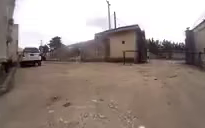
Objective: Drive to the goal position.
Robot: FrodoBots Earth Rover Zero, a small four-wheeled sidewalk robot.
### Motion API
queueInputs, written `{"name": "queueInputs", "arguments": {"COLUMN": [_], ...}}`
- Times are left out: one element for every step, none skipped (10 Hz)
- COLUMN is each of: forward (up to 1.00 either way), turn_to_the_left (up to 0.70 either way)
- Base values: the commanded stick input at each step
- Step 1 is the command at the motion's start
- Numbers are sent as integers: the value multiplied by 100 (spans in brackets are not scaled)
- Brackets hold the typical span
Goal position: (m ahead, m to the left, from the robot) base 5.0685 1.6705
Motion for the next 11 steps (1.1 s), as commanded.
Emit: {"name": "queueInputs", "arguments": {"forward": [30,30,30,30,30,30,30,30,30,30,30], "turn_to_the_left": [0,0,0,0,0,0,0,0,0,0,0]}}
